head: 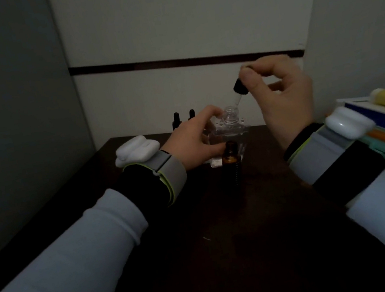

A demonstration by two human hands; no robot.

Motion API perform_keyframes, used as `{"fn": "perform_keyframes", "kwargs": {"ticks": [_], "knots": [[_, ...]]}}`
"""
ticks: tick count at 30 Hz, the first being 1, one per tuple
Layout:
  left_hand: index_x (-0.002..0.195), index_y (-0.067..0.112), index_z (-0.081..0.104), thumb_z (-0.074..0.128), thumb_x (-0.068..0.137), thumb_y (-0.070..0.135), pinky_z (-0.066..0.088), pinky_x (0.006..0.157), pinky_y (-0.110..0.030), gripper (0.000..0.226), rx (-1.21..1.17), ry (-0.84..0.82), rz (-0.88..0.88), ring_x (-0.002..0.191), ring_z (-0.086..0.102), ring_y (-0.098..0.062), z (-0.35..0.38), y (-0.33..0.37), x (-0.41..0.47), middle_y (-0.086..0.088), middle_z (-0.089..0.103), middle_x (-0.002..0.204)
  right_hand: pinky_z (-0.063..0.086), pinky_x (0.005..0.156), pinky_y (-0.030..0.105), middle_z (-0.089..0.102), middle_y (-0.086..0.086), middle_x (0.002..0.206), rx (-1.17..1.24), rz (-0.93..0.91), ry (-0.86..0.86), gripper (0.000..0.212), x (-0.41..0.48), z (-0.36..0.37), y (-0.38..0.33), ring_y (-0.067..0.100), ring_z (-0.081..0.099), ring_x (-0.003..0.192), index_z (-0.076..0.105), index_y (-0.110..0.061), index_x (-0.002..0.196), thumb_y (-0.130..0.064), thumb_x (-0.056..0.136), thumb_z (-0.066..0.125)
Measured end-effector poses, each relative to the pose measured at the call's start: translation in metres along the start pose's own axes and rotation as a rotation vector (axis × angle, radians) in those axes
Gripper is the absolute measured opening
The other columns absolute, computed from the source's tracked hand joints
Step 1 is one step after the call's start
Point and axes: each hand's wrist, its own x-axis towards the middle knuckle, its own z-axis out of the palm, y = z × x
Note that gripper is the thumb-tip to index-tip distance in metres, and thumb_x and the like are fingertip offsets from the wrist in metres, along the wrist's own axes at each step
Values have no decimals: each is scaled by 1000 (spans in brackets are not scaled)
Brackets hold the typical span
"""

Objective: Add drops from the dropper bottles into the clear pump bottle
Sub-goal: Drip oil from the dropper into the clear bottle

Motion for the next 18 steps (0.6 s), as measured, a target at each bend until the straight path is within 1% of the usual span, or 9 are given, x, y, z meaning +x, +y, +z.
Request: {"fn": "perform_keyframes", "kwargs": {"ticks": [2, 5, 7, 10, 13, 18], "knots": [[122, 29, 43, 71, 81, 25, 54, 82, -46, 50, -9, -1, 0, 87, 66, -23, 0, 0, 0, -3, 58, 106, 40, 74, 21, 56, -21, 88, -43, 18, -67, 13, -3, 2, 7, 15, 56, 101, 58, -44, 76, -35, 82, 65], [123, 30, 43, 71, 80, 27, 54, 83, -45, 51, -20, -5, -10, 89, 66, -23, 0, 0, 0, -3, 59, 108, 40, 76, 26, 56, -22, 83, -90, 46, -139, 20, -5, 3, 13, 15, 57, 99, 57, -43, 69, -31, 81, 67], [123, 30, 43, 71, 80, 27, 54, 83, -45, 51, -23, -6, -12, 89, 66, -23, 0, 0, 0, -3, 59, 109, 40, 76, 28, 56, -22, 81, -96, 42, -138, 21, -5, 3, 13, 15, 57, 98, 56, -42, 65, -32, 80, 67], [123, 31, 42, 71, 79, 30, 54, 84, -46, 52, -21, -7, -12, 90, 66, -23, 0, 0, 0, -3, 58, 109, 38, 74, 25, 56, -23, 82, -84, 41, -140, 20, -3, 3, 11, 15, 57, 98, 56, -43, 67, -33, 80, 67], [123, 29, 42, 71, 80, 29, 54, 85, -46, 52, -17, -8, -11, 90, 66, -24, 0, 0, 0, -3, 58, 108, 37, 76, 25, 57, -23, 79, -79, 33, -159, 22, -4, 3, 11, 10, 57, 92, 55, -41, 65, -31, 79, 68], [124, 27, 42, 71, 80, 28, 54, 84, -45, 52, -9, -4, 1, 89, 66, -24, 0, 1, 0, -4, 57, 108, 36, 73, 24, 57, -19, 79, -66, 27, -166, 13, -4, 3, 13, 12, 57, 89, 60, -34, 71, -29, 80, 68]]}}
